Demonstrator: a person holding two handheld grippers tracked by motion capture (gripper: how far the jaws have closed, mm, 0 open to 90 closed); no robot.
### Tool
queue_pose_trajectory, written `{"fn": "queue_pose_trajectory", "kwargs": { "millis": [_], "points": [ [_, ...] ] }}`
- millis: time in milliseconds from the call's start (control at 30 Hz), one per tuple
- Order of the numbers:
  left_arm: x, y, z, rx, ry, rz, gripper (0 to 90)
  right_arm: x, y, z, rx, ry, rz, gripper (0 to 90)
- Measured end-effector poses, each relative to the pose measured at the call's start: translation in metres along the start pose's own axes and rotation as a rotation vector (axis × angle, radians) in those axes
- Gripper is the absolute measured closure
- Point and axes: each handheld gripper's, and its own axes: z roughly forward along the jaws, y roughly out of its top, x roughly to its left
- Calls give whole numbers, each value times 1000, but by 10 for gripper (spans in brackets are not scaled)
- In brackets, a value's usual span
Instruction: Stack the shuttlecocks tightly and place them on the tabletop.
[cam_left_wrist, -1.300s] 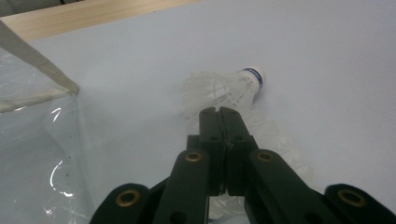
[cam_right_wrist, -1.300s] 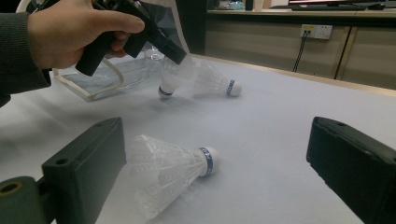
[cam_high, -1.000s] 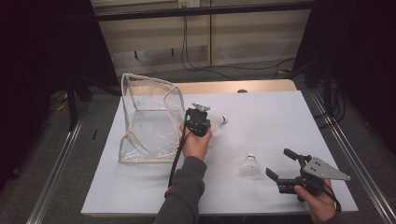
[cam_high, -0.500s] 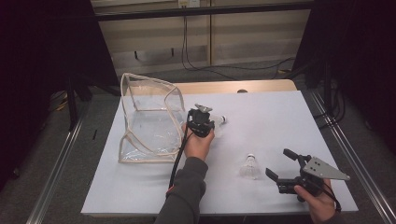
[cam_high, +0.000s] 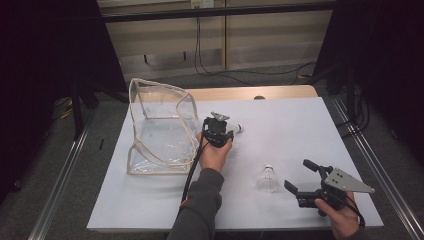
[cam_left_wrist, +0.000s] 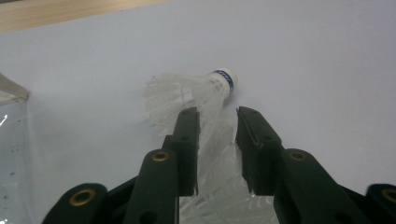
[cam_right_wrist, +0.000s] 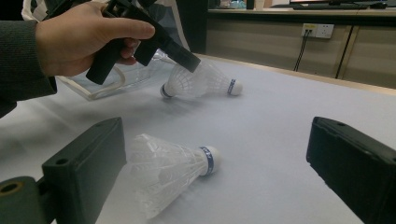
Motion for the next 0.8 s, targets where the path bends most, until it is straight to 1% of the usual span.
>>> {"fn": "queue_pose_trajectory", "kwargs": {
  "millis": [100, 267, 433, 500, 600, 700, 800],
  "points": [
    [-1, 0, 1, 3, -7, -4, 678, 0, 0, 0, -1, 0, -1, 41],
    [-1, 0, 2, 3, -6, -11, 650, 0, 0, 0, -1, 2, 0, 41],
    [0, 0, 2, 6, -14, -9, 624, 1, 0, 0, -1, 3, -1, 41],
    [0, 0, 2, 5, -17, -14, 604, 1, 0, 0, -2, 3, -1, 41],
    [-1, -1, 3, 7, -18, -13, 598, 1, 0, 0, 0, 4, 3, 41],
    [0, 0, 3, 6, -17, -14, 558, 1, 0, 1, -3, 6, -1, 41],
    [0, 0, 3, 11, -19, -21, 536, 2, 0, 1, -3, 7, -2, 41]
  ]
}}
